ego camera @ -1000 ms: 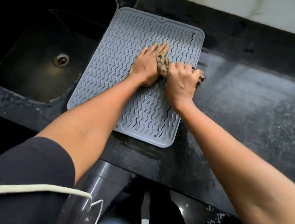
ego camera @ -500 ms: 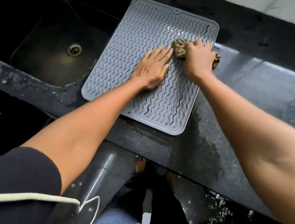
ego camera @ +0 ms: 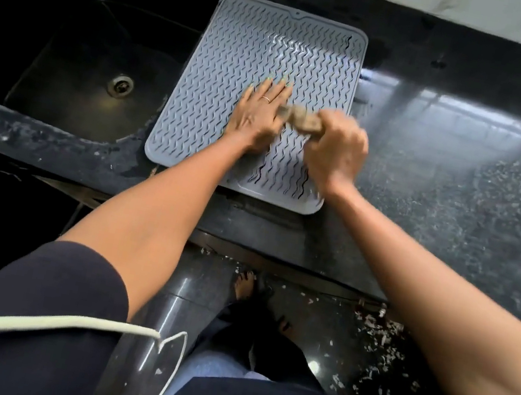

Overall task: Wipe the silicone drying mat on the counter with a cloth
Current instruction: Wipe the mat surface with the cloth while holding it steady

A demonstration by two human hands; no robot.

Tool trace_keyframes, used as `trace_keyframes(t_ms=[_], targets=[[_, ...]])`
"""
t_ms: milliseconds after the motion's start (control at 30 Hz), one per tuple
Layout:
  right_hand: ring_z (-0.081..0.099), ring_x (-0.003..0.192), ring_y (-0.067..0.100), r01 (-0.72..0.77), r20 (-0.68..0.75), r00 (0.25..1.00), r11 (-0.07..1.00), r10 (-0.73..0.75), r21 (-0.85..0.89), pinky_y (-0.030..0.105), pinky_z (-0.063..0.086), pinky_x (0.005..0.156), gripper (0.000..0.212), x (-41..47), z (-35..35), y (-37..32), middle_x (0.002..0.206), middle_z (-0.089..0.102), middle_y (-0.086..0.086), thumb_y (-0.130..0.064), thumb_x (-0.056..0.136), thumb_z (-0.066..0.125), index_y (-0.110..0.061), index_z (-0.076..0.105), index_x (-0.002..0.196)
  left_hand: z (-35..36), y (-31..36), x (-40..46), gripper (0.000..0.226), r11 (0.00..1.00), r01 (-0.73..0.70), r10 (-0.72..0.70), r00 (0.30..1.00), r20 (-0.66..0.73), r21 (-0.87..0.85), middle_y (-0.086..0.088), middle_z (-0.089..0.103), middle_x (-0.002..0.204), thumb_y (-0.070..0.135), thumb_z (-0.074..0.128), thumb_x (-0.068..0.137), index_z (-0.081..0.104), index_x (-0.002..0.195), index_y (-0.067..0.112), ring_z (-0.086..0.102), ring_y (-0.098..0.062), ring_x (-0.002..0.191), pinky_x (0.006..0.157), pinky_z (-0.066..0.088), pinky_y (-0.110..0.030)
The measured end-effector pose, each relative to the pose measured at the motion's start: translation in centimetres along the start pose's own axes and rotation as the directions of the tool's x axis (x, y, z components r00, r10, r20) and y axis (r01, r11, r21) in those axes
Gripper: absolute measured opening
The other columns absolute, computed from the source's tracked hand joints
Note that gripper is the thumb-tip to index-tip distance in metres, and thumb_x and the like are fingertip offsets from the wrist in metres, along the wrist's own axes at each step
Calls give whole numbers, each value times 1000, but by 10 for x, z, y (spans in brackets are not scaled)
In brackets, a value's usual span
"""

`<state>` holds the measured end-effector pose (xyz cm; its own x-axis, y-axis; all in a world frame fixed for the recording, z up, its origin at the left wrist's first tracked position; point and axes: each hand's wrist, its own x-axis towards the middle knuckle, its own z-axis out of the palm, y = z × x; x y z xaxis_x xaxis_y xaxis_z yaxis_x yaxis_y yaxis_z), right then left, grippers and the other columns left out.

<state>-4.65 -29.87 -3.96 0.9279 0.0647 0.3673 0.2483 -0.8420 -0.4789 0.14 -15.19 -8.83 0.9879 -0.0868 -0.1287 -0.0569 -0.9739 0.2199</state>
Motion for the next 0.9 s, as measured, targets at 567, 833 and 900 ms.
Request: trace_keyframes(t_ms=[567,833,900], targets=[[58,70,34,282,232,942,946,-242,-159,33,30,63,19,-98,-11,-7,75,65,16,2,59,48,-1,62,72,13,6,-52,52,995,94,-93,996,-16,32,1,1,163,35,18,104,6,153,20,1,-21,150,120,-1,-43],[61,76,36,224,423,890,971,-167,-88,30,36,59,13,-83,-30,-6,77,68,14,-11,62,53,-10,60,73,14,3,-60,59,995,95,-98,994,56,40,2,-7,162,44,19,102,-2,153,22,-5,-20,150,120,-1,-44],[61,80,36,108,429,899,994,-94,-9,32,42,63,22,-73,-34,-2,81,70,14,-12,63,54,-12,66,81,12,1,-59,58,995,96,-96,995,26,20,3,3,162,43,25,102,7,153,23,4,-21,150,120,6,-45]])
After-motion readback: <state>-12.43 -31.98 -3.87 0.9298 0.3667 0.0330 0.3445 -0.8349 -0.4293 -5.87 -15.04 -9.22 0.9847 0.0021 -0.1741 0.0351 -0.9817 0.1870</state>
